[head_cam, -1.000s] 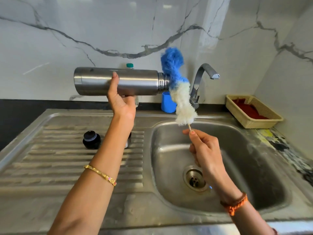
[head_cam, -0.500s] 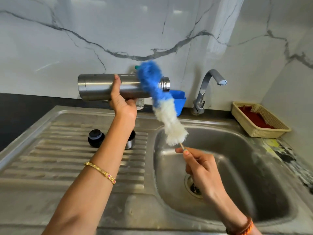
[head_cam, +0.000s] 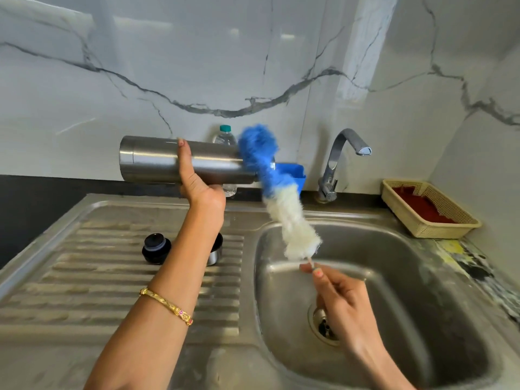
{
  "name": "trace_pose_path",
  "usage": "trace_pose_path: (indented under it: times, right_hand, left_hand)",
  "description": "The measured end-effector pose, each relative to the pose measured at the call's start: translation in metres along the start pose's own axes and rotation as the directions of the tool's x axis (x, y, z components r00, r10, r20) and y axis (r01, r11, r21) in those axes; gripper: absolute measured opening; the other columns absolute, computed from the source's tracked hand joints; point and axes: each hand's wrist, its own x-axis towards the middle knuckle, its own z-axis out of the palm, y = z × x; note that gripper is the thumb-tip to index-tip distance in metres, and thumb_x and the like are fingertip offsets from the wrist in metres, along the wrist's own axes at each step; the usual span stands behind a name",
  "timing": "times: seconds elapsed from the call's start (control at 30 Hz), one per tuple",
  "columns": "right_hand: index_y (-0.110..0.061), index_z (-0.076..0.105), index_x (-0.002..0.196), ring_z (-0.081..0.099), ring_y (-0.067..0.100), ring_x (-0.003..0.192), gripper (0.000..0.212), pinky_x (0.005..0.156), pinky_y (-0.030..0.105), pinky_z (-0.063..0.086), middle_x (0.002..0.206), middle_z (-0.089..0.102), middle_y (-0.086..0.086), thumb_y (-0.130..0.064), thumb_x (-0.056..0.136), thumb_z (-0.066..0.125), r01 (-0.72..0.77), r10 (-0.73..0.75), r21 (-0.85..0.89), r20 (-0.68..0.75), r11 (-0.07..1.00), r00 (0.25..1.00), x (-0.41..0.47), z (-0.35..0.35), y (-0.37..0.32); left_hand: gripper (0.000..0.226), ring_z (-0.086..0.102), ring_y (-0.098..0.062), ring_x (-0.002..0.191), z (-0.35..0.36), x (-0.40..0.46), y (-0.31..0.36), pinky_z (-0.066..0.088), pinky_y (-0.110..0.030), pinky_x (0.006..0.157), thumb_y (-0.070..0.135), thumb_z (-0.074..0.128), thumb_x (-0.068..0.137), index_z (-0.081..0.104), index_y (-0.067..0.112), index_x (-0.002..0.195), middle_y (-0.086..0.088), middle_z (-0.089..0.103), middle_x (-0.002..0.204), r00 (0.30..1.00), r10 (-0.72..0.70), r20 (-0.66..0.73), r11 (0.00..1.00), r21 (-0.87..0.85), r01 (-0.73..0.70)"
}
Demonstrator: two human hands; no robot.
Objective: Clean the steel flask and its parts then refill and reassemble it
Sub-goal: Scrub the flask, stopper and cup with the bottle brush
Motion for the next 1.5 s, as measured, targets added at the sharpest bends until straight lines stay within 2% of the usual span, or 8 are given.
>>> trace_pose_path:
  times: [0.17,0.33,0.5,0.77,1.03,1.13,1.27,1.5]
  right_hand:
    - [-0.024,0.071,0.085,0.024,0.005,0.039,0.024,0.04,0.014,0.021,0.041,0.03,-0.006,-0.018,0.093,0.049,0.001,0.0,0.018,-0.02,1.0,1.0,0.004,-0.001,-0.006]
    - [-0.018,0.07,0.084,0.025,0.005,0.039,0.026,0.039,0.014,0.023,0.04,0.031,-0.007,-0.013,0.095,0.047,0.011,-0.009,0.029,-0.075,1.0,0.997,0.015,-0.007,-0.007]
    - [-0.02,0.07,0.087,0.025,0.006,0.039,0.025,0.037,0.015,0.021,0.04,0.032,-0.006,-0.017,0.095,0.046,0.01,-0.005,0.047,-0.109,0.999,0.994,0.002,-0.01,-0.003]
    - [-0.025,0.071,0.087,0.024,0.006,0.039,0.023,0.039,0.014,0.022,0.04,0.03,-0.005,-0.017,0.091,0.05,0.026,-0.023,0.049,-0.059,0.998,0.998,-0.013,0.004,-0.001]
    - [-0.026,0.071,0.084,0.024,0.006,0.038,0.025,0.039,0.015,0.022,0.04,0.028,-0.004,-0.016,0.093,0.05,0.03,-0.025,0.048,-0.089,0.998,0.996,-0.001,0.008,0.009]
    - [-0.027,0.07,0.083,0.024,0.005,0.039,0.026,0.039,0.015,0.022,0.039,0.029,-0.004,-0.015,0.093,0.049,0.072,-0.069,0.02,-0.115,0.997,0.991,0.005,0.004,0.004]
    - [-0.031,0.069,0.082,0.027,0.009,0.043,0.024,0.041,0.018,0.022,0.042,0.029,-0.002,-0.02,0.092,0.05,0.087,-0.089,-0.022,-0.081,0.996,0.993,0.008,0.003,0.001]
    - [-0.034,0.069,0.085,0.03,0.007,0.043,0.022,0.043,0.018,0.026,0.043,0.031,-0.002,-0.022,0.093,0.052,0.085,-0.088,-0.034,-0.092,0.996,0.992,0.001,0.005,0.01]
  left_hand:
    - [0.058,0.055,-0.026,0.116,-0.002,-0.001,0.0,0.04,-0.049,0.103,0.04,0.069,0.075,0.051,0.023,0.128,-0.008,0.056,0.128,0.994,0.002,0.114,0.999,-0.045,0.003]
    - [0.019,0.055,-0.025,0.102,0.013,0.002,0.004,0.042,-0.051,0.101,0.021,0.053,0.088,0.051,0.017,0.106,-0.009,0.056,0.104,0.984,-0.007,0.179,0.993,-0.115,0.028]
    - [0.05,0.054,-0.028,0.111,0.016,-0.003,0.007,0.046,-0.049,0.097,0.029,0.064,0.083,0.048,0.017,0.128,-0.008,0.057,0.115,0.99,-0.018,0.14,1.0,0.0,0.018]
    - [0.072,0.062,-0.023,0.108,-0.005,-0.004,0.001,0.051,-0.039,0.093,0.032,0.076,0.069,0.046,0.018,0.133,-0.008,0.061,0.124,0.995,0.019,0.095,0.999,0.046,-0.023]
    - [0.051,0.057,-0.017,0.112,0.006,0.001,0.0,0.039,-0.036,0.105,0.04,0.064,0.083,0.05,0.026,0.129,0.001,0.057,0.126,0.994,0.033,0.106,0.999,-0.014,-0.032]
    - [0.04,0.056,-0.025,0.116,0.012,0.003,0.002,0.04,-0.046,0.104,0.031,0.066,0.08,0.056,0.02,0.118,-0.005,0.058,0.125,0.992,0.024,0.127,0.998,-0.054,-0.017]
    - [0.063,0.054,-0.028,0.119,0.012,-0.002,0.003,0.042,-0.047,0.102,0.028,0.069,0.068,0.052,0.016,0.127,-0.007,0.061,0.112,0.992,-0.017,0.124,0.999,-0.034,0.021]
    - [0.045,0.056,-0.028,0.109,0.01,-0.009,0.004,0.047,-0.049,0.096,0.025,0.068,0.08,0.05,0.017,0.121,-0.008,0.058,0.109,0.998,-0.045,0.033,0.997,-0.055,0.047]
